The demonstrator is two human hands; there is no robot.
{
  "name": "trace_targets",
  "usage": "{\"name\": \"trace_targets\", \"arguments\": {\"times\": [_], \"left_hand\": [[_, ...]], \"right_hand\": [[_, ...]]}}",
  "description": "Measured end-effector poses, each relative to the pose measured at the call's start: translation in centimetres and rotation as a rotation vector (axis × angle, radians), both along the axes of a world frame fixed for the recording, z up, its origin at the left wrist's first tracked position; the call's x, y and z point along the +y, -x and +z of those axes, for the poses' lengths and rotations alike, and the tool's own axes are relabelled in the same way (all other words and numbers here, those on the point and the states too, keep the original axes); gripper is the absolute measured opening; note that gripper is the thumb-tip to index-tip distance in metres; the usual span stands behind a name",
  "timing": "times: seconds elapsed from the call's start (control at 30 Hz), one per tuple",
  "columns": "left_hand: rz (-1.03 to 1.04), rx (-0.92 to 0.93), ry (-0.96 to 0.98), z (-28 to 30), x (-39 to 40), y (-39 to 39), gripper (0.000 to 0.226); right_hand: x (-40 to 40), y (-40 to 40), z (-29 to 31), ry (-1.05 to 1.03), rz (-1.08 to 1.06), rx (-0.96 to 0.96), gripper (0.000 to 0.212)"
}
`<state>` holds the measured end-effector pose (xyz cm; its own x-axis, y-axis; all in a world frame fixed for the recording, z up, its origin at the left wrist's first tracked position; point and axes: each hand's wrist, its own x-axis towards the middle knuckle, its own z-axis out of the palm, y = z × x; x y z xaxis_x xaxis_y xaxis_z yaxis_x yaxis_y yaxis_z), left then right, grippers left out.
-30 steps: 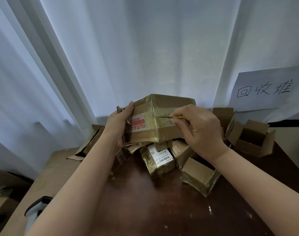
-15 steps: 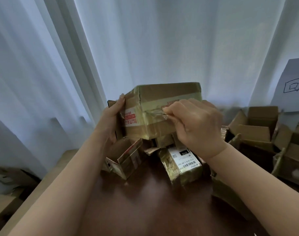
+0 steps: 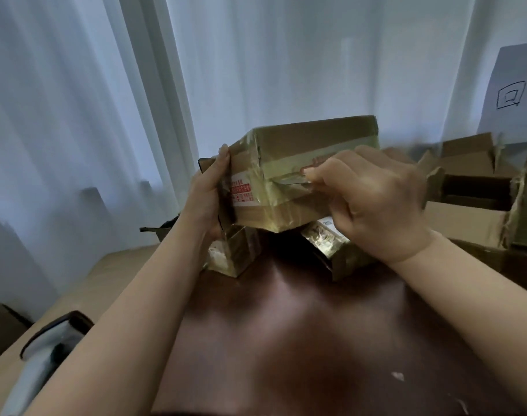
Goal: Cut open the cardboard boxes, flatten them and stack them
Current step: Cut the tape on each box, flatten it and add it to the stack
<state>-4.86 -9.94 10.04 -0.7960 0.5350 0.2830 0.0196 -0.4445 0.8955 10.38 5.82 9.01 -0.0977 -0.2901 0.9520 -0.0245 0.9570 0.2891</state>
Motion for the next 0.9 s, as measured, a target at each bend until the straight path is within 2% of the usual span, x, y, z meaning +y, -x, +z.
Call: {"name": "trace_targets", "arguments": {"times": [0.2,0.4,0.6,0.77,0.9], "left_hand": [[-0.048,0.067,-0.051,0.0,-5.7,-2.7,0.035],[-0.031,0.057,-0.056,-0.2,-9.5,-4.3,0.035],[-0.068,0.03,-0.049,-0.9,-11.9,-4.8,0.033],[-0.09,0.008,-0.045,-1.8,-12.0,-4.9,0.035],[-0.059,-0.046,-0.041,-3.1,-12.4,-4.3,0.044]], "right_hand": [[-3.8,-3.3,0.2,-0.019,-0.128,-0.027,0.016],[-6.7,-5.3,0.3,-0.04,-0.151,-0.034,0.014],[-5.8,-6.7,-0.8,-0.004,-0.207,-0.051,0.017],[-5.1,-7.0,-1.7,0.021,-0.225,-0.093,0.008],[-3.8,-7.7,-2.9,0.092,-0.191,-0.115,0.016]]}}
